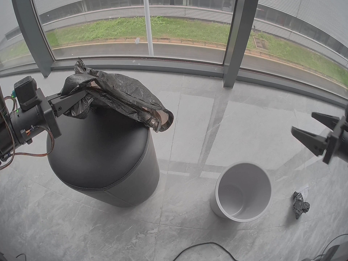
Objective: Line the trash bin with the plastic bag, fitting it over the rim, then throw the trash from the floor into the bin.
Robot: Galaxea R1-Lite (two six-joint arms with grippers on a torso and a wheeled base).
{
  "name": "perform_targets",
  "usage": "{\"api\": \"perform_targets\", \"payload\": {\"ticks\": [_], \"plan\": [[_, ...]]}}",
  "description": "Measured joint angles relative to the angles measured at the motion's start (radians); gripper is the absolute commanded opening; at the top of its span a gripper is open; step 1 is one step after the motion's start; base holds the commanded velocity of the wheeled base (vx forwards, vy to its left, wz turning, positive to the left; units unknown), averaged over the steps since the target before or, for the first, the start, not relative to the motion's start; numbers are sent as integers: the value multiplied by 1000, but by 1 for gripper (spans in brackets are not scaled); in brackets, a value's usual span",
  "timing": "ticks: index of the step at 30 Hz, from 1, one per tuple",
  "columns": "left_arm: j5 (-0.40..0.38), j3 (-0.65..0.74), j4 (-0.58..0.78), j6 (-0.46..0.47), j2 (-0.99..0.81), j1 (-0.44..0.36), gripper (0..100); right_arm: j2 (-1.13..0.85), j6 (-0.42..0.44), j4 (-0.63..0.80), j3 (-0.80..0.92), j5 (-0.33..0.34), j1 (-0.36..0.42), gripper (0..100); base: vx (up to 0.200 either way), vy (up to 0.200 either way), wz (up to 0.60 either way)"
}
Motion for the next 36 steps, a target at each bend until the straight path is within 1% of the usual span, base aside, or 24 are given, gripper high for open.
{"api": "perform_targets", "payload": {"ticks": [6, 15, 20, 26, 36], "plan": [[-7, -8, 11, -3, 0, -3, 0, 298, -19, -90, -191, 16, 100, 100, 0, 0, 0], [-18, -22, 26, -5, -5, -19, 0, 743, -58, -226, -441, 36, 230, 100, 0, 0, 0], [-22, -29, 31, -5, -9, -40, 0, 919, -83, -317, -563, 44, 289, 100, 0, 0, 0], [-24, -33, 34, -3, -16, -56, 0, 1024, -87, -346, -640, 41, 301, 100, 0, 0, 0], [-25, -36, 34, -3, -20, -85, 0, 1036, -92, -353, -626, 38, 269, 100, 0, 0, 0]]}}
